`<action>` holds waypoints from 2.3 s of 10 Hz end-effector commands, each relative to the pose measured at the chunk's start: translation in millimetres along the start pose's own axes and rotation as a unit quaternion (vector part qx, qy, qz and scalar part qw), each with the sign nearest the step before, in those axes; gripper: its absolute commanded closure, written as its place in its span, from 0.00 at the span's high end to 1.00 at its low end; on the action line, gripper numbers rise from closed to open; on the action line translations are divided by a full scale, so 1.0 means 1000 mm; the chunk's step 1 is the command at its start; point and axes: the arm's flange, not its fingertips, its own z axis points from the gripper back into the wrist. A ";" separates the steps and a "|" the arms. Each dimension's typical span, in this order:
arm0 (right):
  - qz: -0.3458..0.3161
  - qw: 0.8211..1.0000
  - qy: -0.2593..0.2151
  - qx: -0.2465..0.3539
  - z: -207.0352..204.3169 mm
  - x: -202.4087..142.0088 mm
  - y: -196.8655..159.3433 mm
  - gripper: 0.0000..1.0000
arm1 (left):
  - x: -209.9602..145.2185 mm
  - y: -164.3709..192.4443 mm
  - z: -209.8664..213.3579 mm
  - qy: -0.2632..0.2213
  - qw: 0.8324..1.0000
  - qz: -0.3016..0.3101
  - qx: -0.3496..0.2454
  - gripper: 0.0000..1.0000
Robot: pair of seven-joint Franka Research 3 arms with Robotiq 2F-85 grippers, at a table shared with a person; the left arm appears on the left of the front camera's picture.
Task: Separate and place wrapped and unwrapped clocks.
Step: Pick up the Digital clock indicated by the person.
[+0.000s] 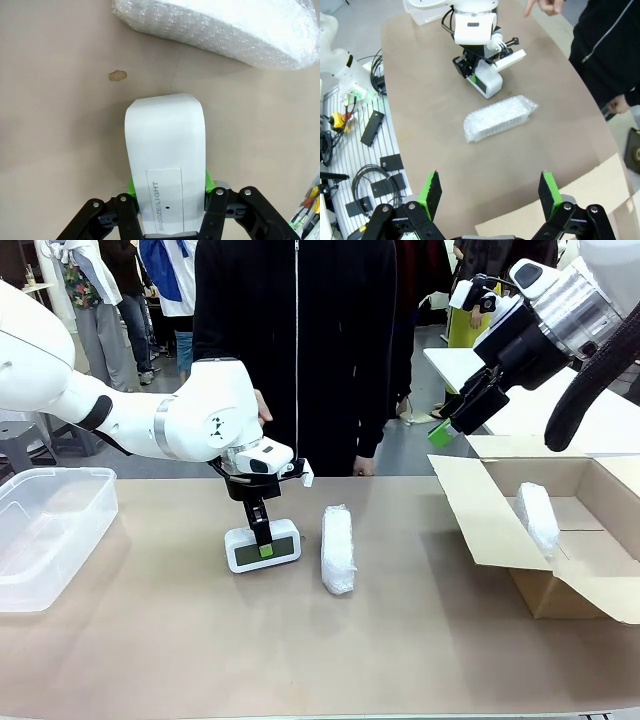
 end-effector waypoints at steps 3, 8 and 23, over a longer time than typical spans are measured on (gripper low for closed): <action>0.001 1.000 -0.006 0.009 0.000 0.002 -0.002 1.00 | 0.000 0.001 0.006 -0.007 1.000 0.004 -0.008 0.26; 0.001 1.000 -0.006 0.009 0.000 0.002 -0.002 1.00 | -0.015 -0.053 0.086 -0.063 0.998 0.018 0.020 0.26; 0.001 1.000 -0.006 0.009 0.000 0.002 -0.002 1.00 | -0.050 -0.154 0.215 -0.074 0.988 0.046 0.125 0.26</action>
